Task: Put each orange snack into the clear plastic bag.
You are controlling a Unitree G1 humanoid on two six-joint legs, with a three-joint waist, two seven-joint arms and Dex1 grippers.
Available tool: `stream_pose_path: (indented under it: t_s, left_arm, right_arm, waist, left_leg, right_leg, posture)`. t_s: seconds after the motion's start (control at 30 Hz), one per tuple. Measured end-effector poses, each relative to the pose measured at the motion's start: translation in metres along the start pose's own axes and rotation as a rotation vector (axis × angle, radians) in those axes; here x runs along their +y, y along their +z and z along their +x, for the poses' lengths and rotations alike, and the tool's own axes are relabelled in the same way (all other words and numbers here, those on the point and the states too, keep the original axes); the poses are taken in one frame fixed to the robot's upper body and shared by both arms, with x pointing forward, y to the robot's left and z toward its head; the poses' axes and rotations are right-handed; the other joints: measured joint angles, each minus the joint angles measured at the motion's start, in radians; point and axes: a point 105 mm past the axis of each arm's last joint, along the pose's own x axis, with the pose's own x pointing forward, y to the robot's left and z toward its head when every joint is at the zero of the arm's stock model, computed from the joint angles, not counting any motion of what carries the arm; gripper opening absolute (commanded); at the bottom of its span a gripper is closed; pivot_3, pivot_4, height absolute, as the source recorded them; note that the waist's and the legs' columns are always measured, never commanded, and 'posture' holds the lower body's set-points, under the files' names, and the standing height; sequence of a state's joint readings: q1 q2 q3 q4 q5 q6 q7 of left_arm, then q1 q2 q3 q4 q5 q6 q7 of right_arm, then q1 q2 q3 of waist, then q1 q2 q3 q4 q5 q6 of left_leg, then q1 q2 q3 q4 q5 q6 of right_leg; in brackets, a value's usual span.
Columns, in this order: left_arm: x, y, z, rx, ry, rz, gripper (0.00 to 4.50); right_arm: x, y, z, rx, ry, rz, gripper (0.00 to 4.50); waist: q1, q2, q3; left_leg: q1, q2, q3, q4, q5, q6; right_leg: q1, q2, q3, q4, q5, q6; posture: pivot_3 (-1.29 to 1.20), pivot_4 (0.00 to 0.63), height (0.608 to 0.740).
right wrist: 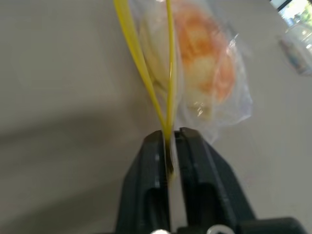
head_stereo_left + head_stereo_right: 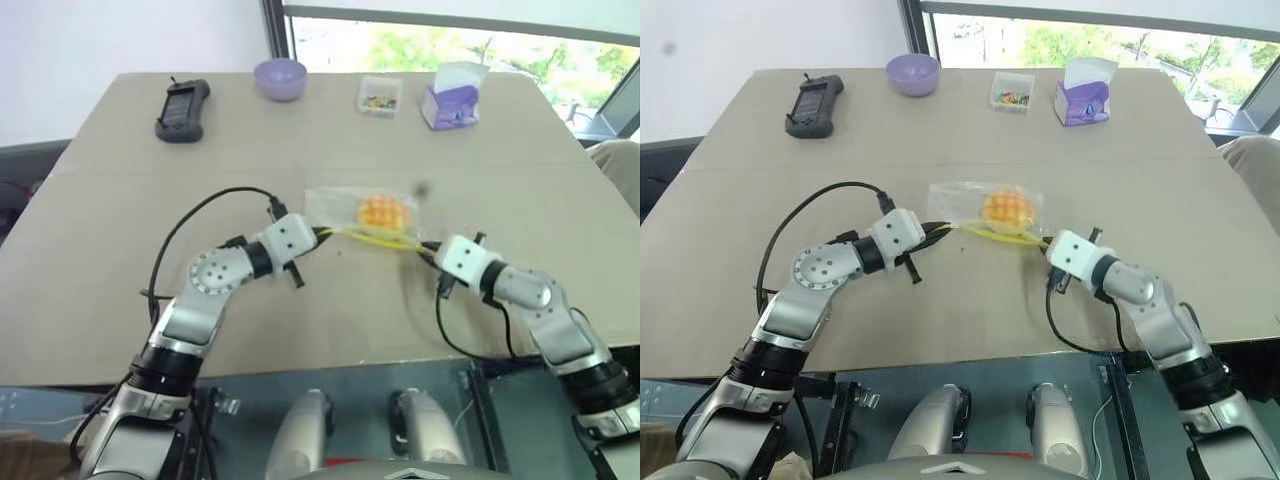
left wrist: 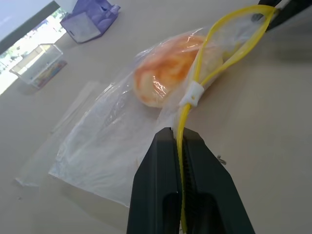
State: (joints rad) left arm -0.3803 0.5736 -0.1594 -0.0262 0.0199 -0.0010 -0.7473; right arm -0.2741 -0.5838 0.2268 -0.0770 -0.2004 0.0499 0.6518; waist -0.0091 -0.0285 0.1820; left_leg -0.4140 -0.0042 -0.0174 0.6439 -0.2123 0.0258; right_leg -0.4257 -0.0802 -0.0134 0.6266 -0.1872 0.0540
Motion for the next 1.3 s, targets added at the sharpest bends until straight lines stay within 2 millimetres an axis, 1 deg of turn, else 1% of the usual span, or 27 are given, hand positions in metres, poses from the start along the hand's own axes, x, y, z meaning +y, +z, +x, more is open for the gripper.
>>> stream_pose_path:
  t_s: [0.03,0.07,0.1,0.13,0.2,0.23,0.27,0.33,0.37,0.43,0.47,0.5,0.53,0.63,0.73,0.83,0.87,0.93,1.3]
  left_arm:
    - [0.0,0.0,0.0,0.001,0.004,0.013,0.0]
    - [0.001,0.0,0.0,0.002,0.012,0.038,0.0]
    - [0.001,0.0,0.0,-0.002,0.017,0.06,0.0]
    - [0.0,-0.001,0.001,-0.001,0.018,0.069,0.0]
    - [0.0,-0.005,0.001,0.001,0.021,0.091,0.0]
    - [0.0,-0.007,0.001,-0.001,0.025,0.103,0.0]
    - [0.0,-0.007,0.001,-0.004,0.027,0.105,0.0]
    - [0.0,-0.006,0.001,-0.019,0.034,0.127,0.0]
    - [0.001,-0.005,0.002,-0.032,0.036,0.14,0.0]
    - [0.001,-0.003,0.005,-0.047,0.038,0.143,0.0]
    - [0.001,-0.003,0.005,-0.05,0.039,0.142,0.0]
    - [0.002,-0.002,0.006,-0.056,0.039,0.13,0.0]
    - [0.003,0.002,0.008,-0.076,0.043,0.123,0.0]
    - [0.004,0.002,0.009,-0.079,0.042,0.096,0.0]
    - [0.002,0.005,0.012,-0.092,0.035,0.056,0.0]
    - [0.004,0.008,0.013,-0.097,0.037,0.05,0.0]
    - [0.004,0.008,0.013,-0.094,0.037,0.044,0.0]
    - [0.004,0.007,0.014,-0.092,0.037,0.04,0.0]
    - [0.003,0.006,0.015,-0.084,0.032,0.027,0.0]
  right_arm:
    - [0.001,-0.001,-0.001,0.002,0.001,0.009,2.16]
    - [-0.001,0.0,-0.005,-0.005,-0.009,0.016,2.73]
    - [-0.005,0.004,-0.009,-0.022,-0.023,0.023,2.82]
    - [-0.007,0.007,-0.011,-0.035,-0.031,0.024,3.54]
    - [-0.012,0.021,-0.016,-0.085,-0.029,0.012,3.54]
    - [-0.013,0.033,-0.018,-0.126,-0.017,-0.011,3.54]
    - [-0.013,0.04,-0.018,-0.147,-0.014,-0.024,3.54]
    - [-0.016,0.059,-0.016,-0.202,-0.012,-0.068,3.54]
    - [-0.018,0.073,-0.012,-0.243,-0.015,-0.102,3.54]
    - [-0.018,0.091,-0.004,-0.289,-0.006,-0.151,3.54]
    - [-0.018,0.094,-0.002,-0.295,-0.004,-0.161,3.54]
    - [-0.015,0.104,0.009,-0.311,0.013,-0.192,3.54]
    - [-0.009,0.107,0.014,-0.319,0.032,-0.201,3.54]
    - [-0.005,0.106,0.026,-0.307,0.058,-0.232,3.54]
    - [-0.002,0.121,0.04,-0.342,0.077,-0.287,3.54]
    - [-0.001,0.127,0.048,-0.353,0.074,-0.293,2.73]
    - [-0.001,0.126,0.052,-0.349,0.071,-0.292,2.18]
    - [0.0,0.123,0.056,-0.338,0.072,-0.291,1.49]
    - [-0.004,0.123,0.058,-0.331,0.04,-0.355,1.49]
  waist:
    - [0.0,0.0,0.0]
    - [0.0,0.0,0.0]
    - [-0.001,0.0,0.0]
    - [-0.001,0.0,0.0]
    - [-0.002,0.0,0.0]
    - [-0.002,0.0,0.0]
    - [-0.002,0.0,0.0]
    - [-0.003,0.0,0.0]
    - [-0.003,0.0,0.0]
    - [-0.002,0.0,0.0]
    - [-0.001,0.0,0.0]
    - [-0.001,0.0,0.0]
    - [0.003,0.0,0.0]
    - [0.002,0.0,0.0]
    - [-0.004,0.0,0.0]
    - [-0.003,0.0,0.0]
    - [-0.002,0.0,0.0]
    - [-0.001,0.0,0.0]
    - [-0.003,0.0,0.0]
  left_leg:
    - [0.0,0.0,0.0,0.0,0.0,0.0]
    - [0.0,0.0,0.0,0.0,0.0,0.0]
    - [0.0,0.0,0.0,0.0,0.0,0.0]
    - [0.0,0.0,0.0,0.0,0.0,0.0]
    - [0.0,0.001,0.0,0.0,0.0,0.0]
    - [0.0,0.001,0.0,0.0,0.0,0.0]
    - [0.0,0.001,0.0,0.0,0.0,0.0]
    - [0.0,0.001,0.0,0.001,0.0,0.0]
    - [0.0,0.001,0.0,0.001,0.0,0.0]
    - [0.0,0.001,0.0,0.001,0.0,0.0]
    - [0.0,0.001,-0.001,0.001,0.0,0.0]
    - [-0.001,0.001,-0.001,0.002,0.0,0.0]
    - [-0.001,0.0,-0.002,0.002,0.0,0.0]
    - [-0.002,0.0,-0.001,0.003,-0.001,0.001]
    - [-0.001,0.001,-0.002,0.003,-0.001,0.001]
    - [-0.001,0.001,-0.002,0.003,-0.001,0.001]
    - [-0.001,0.001,-0.002,0.003,-0.001,0.001]
    - [-0.002,0.0,-0.002,0.003,-0.001,0.001]
    - [-0.001,0.0,-0.002,0.003,-0.001,0.001]
  right_leg:
    - [0.0,0.0,0.0,0.0,0.0,0.0]
    - [0.0,0.0,0.0,0.0,0.0,0.0]
    - [0.0,0.0,0.0,0.0,0.0,0.0]
    - [0.0,0.0,0.0,0.0,0.0,0.0]
    - [0.0,0.001,0.0,0.0,0.0,0.0]
    - [0.0,0.001,0.0,0.0,0.0,0.0]
    - [0.0,0.001,0.0,0.0,0.0,0.0]
    - [0.0,0.001,0.0,0.0,0.0,0.0]
    - [0.0,0.001,0.0,0.0,0.0,0.0]
    - [0.0,0.001,0.0,0.0,0.0,0.0]
    - [0.0,0.001,-0.001,0.0,0.0,0.0]
    - [0.0,0.001,-0.001,0.0,0.0,0.0]
    - [0.0,0.001,-0.001,0.0,0.0,0.0]
    - [0.0,0.0,-0.001,0.0,0.0,0.0]
    - [0.0,0.001,-0.002,0.0,0.0,0.0]
    - [0.0,0.002,-0.002,0.001,0.0,0.0]
    - [0.0,0.001,-0.002,0.001,0.0,0.0]
    - [0.0,0.001,-0.002,0.001,0.0,0.0]
    - [0.0,0.001,-0.002,0.001,0.0,0.0]
  posture:
    - [0.0,0.15,0.74]
    - [0.0,0.15,0.74]
    - [0.0,0.15,0.74]
    - [0.0,0.15,0.74]
    - [0.0,0.15,0.74]
    - [0.0,0.15,0.74]
    - [0.0,0.15,0.74]
    - [0.0,0.15,0.74]
    - [0.0,0.15,0.74]
    - [0.0,0.15,0.74]
    - [0.0,0.15,0.74]
    - [0.0,0.15,0.74]
    - [0.0,0.15,0.74]
    - [0.0,0.15,0.74]
    - [0.0,0.15,0.74]
    - [0.0,0.15,0.74]
    - [0.0,0.15,0.74]
    - [0.0,0.15,0.74]
    - [0.0,0.15,0.74]
